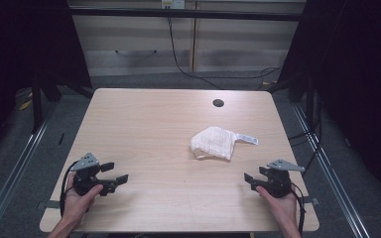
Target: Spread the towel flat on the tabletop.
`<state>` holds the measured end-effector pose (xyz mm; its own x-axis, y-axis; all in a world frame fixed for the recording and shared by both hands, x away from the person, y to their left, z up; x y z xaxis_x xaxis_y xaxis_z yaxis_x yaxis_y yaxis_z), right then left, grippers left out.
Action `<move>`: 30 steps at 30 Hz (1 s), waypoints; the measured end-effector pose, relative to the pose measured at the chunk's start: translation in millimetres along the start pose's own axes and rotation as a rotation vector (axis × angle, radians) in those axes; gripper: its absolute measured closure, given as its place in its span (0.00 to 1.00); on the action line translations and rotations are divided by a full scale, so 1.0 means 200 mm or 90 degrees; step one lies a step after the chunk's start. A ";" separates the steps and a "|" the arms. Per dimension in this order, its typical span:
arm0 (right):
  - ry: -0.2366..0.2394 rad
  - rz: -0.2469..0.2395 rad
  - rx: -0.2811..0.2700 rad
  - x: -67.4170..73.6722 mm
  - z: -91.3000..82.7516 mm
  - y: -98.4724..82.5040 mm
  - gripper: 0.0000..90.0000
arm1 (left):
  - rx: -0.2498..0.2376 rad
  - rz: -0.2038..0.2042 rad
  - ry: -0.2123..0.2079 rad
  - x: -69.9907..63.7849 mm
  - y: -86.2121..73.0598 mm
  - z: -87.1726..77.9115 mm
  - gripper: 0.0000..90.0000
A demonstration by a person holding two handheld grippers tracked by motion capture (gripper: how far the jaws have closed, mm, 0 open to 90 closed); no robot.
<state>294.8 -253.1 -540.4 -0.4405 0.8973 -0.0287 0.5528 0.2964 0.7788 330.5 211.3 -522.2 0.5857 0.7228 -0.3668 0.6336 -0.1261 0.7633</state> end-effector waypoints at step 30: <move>0.116 -0.054 -0.010 0.14 0.07 0.16 0.35 | 0.023 0.023 -0.017 -0.05 -0.02 0.04 0.24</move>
<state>310.6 -214.8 -525.2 -0.6060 0.7953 0.0182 0.4985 0.3618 0.7878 326.4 199.7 -526.6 0.6213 0.6991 -0.3540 0.6294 -0.1761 0.7568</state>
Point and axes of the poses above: each handheld gripper's, and its own axes: z roughly forward along the jaws, y roughly out of its top, x roughly to its left, the point moved 8 cm from there along z, roughly forward along the jaws, and after that the axes turned 11 degrees about -z, right-handed, at the moved point
